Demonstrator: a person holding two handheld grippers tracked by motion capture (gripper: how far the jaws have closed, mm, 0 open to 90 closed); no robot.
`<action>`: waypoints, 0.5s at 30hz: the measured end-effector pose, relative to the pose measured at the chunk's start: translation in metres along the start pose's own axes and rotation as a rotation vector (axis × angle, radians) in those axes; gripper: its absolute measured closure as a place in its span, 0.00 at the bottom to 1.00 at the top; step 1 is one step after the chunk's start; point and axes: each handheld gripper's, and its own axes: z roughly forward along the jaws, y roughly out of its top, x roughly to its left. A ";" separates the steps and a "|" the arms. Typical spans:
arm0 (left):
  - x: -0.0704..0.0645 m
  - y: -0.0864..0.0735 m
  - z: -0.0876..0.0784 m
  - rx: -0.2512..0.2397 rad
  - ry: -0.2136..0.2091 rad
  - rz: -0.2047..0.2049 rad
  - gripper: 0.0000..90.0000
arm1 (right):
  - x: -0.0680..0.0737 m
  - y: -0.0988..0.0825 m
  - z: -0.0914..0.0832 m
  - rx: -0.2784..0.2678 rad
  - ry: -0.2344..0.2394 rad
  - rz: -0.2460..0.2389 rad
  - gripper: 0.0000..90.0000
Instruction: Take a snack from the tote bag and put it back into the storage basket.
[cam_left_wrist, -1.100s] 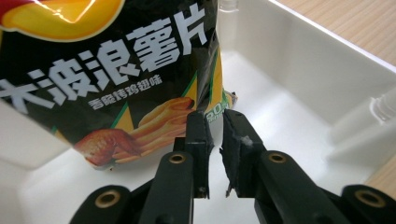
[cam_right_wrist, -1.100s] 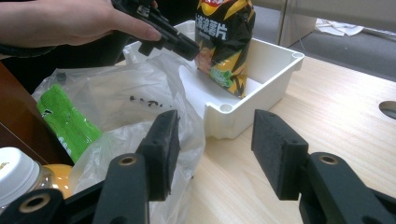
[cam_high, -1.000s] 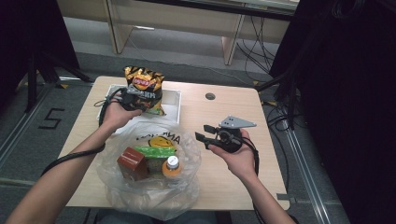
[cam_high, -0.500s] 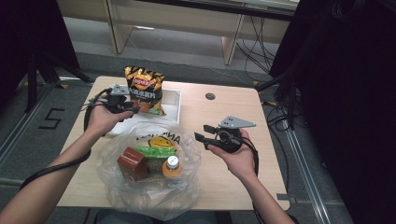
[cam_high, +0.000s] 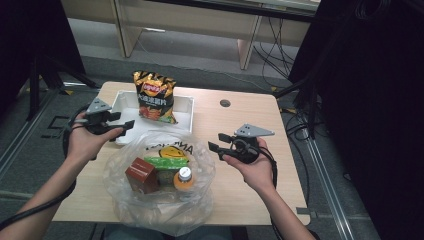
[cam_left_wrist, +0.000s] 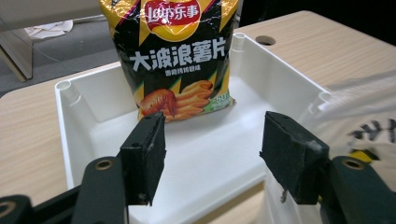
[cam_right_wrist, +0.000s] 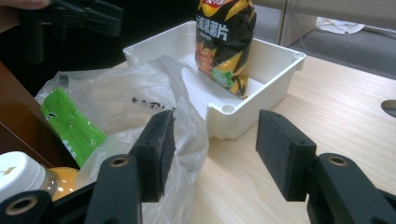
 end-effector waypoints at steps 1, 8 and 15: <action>-0.001 -0.004 -0.006 -0.005 0.000 -0.007 0.44 | 0.000 0.000 0.000 -0.002 0.000 -0.001 0.53; -0.014 -0.032 -0.043 -0.028 0.006 -0.026 0.44 | -0.002 0.002 -0.001 -0.023 0.009 -0.019 0.53; -0.025 -0.065 -0.072 -0.044 0.028 -0.054 0.45 | 0.000 0.003 -0.006 -0.030 0.010 0.000 0.53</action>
